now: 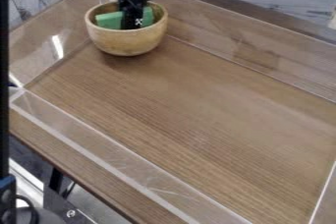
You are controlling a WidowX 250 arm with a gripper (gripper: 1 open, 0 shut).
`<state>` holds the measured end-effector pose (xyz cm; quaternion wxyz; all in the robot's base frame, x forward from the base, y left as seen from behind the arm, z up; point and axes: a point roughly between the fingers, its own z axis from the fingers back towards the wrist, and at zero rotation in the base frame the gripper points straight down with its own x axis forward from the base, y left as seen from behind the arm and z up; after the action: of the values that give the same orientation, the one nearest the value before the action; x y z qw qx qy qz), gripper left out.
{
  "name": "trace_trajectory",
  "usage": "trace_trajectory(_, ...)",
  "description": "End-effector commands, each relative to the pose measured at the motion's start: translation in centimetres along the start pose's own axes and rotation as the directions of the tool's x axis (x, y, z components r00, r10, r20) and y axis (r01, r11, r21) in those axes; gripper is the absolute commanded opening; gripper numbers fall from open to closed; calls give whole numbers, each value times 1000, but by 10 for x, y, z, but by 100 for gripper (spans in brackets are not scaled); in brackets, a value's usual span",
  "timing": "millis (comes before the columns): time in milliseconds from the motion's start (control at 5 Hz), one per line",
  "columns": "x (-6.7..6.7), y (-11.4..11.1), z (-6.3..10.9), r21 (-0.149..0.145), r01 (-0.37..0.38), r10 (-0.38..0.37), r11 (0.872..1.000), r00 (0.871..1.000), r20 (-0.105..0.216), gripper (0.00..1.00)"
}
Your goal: Put the green block in the brown bowl
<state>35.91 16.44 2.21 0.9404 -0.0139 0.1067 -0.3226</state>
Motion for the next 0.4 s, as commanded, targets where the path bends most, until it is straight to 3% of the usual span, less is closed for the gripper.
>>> trace_trajectory(0, 16, 6, -18, -13, -9, 9, 1000, 1000, -1, 0)
trace_trajectory(200, 14, 15, -20, -10, -41, 41, 999, 999, 14, 0)
